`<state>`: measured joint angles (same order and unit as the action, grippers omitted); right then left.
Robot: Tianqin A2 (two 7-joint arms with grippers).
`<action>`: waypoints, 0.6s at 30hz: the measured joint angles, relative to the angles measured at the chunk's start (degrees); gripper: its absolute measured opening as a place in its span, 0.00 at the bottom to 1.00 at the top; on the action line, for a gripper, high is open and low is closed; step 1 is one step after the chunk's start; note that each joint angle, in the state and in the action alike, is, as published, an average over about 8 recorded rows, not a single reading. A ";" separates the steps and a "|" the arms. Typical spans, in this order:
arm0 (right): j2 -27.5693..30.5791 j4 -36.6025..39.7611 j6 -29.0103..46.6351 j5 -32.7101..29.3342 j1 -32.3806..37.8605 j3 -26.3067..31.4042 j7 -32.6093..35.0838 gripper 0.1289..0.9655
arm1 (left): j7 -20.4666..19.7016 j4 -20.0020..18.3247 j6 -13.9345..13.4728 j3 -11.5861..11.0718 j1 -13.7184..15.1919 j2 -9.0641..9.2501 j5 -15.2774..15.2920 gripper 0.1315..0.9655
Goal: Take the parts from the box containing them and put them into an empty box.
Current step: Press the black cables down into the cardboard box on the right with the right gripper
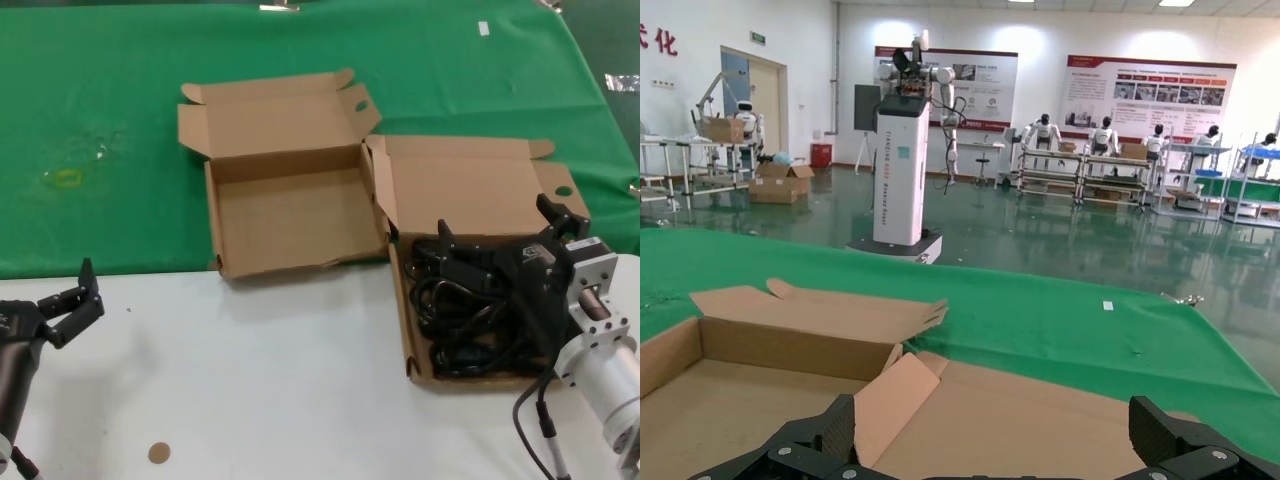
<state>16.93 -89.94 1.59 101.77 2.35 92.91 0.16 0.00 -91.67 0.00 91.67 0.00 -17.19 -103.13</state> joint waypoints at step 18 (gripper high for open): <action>6.34 -0.90 -1.86 2.88 0.25 4.61 -2.19 1.00 | 0.00 0.00 0.00 0.00 0.00 0.00 0.00 0.78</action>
<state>23.27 -90.84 -0.26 104.65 2.60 97.52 -2.02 0.00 -91.67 0.00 91.68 0.00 -17.19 -103.13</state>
